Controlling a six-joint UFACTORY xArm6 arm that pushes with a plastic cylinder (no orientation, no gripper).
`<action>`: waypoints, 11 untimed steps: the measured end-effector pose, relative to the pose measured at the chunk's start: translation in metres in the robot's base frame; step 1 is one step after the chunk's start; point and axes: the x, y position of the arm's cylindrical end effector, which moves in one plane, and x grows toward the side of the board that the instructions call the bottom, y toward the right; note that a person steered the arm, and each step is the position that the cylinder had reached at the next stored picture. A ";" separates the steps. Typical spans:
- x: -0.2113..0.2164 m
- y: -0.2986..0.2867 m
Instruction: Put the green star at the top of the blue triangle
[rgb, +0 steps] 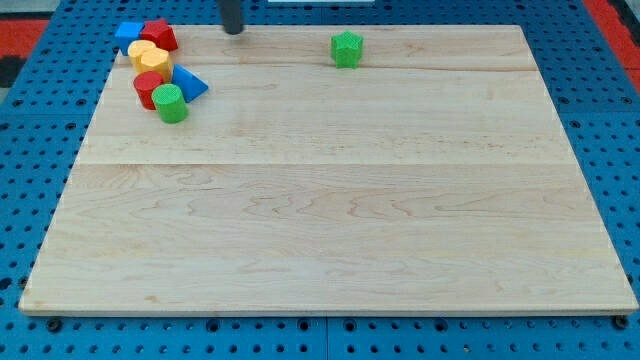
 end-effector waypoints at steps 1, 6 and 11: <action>0.004 0.101; 0.026 0.105; 0.045 -0.007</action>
